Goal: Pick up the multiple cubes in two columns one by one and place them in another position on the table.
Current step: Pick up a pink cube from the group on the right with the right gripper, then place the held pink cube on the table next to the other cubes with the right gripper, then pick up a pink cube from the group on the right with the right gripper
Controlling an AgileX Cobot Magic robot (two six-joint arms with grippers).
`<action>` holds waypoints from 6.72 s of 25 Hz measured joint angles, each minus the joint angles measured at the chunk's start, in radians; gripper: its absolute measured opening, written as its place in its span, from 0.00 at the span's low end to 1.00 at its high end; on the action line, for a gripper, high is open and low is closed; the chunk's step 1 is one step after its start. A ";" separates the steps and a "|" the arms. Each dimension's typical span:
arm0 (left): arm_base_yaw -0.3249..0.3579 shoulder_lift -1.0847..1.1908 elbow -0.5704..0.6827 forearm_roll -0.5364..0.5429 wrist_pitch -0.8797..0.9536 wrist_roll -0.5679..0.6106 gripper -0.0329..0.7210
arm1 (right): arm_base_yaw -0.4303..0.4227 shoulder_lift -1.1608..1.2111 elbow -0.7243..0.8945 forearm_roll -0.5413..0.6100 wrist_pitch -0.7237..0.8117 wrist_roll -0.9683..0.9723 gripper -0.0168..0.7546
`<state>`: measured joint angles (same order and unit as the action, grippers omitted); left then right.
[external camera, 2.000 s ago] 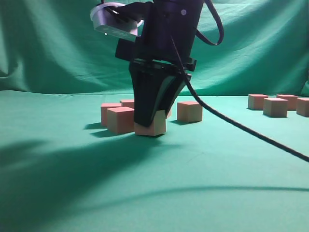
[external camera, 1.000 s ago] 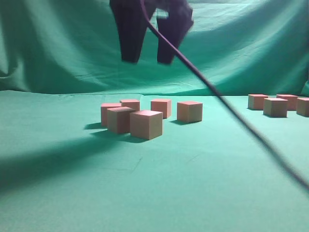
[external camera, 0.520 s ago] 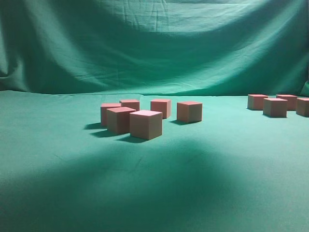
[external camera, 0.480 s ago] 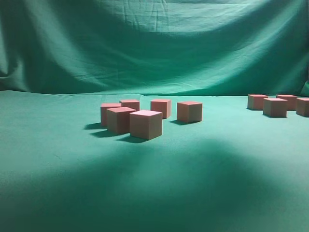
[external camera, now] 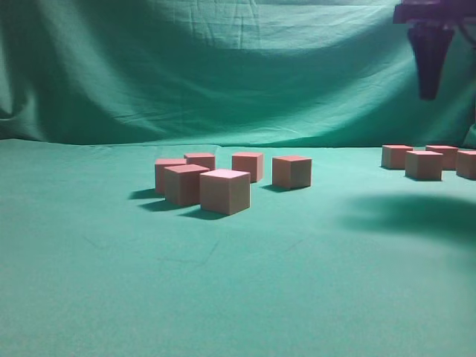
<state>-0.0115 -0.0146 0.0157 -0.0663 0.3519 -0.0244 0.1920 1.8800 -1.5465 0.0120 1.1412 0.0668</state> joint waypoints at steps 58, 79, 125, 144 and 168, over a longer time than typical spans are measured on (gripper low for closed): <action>0.000 0.000 0.000 0.000 0.000 0.000 0.04 | 0.427 -0.340 0.315 0.269 -0.136 -0.402 0.37; 0.000 0.000 0.000 0.000 0.000 0.000 0.04 | 0.577 -0.115 0.425 0.157 -0.460 -0.123 0.37; 0.000 0.000 0.000 0.000 0.000 0.000 0.04 | 0.600 -0.050 0.425 -0.010 -0.491 0.223 0.37; 0.000 0.000 0.000 0.000 0.000 0.000 0.04 | 0.600 -0.049 0.005 -0.335 0.067 0.182 0.75; 0.000 0.000 0.000 0.000 0.000 0.000 0.04 | -0.166 -0.041 -0.018 0.010 -0.042 -0.069 0.75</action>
<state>-0.0115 -0.0146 0.0157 -0.0663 0.3519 -0.0244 0.0255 1.8393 -1.5643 0.0217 1.0996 -0.0027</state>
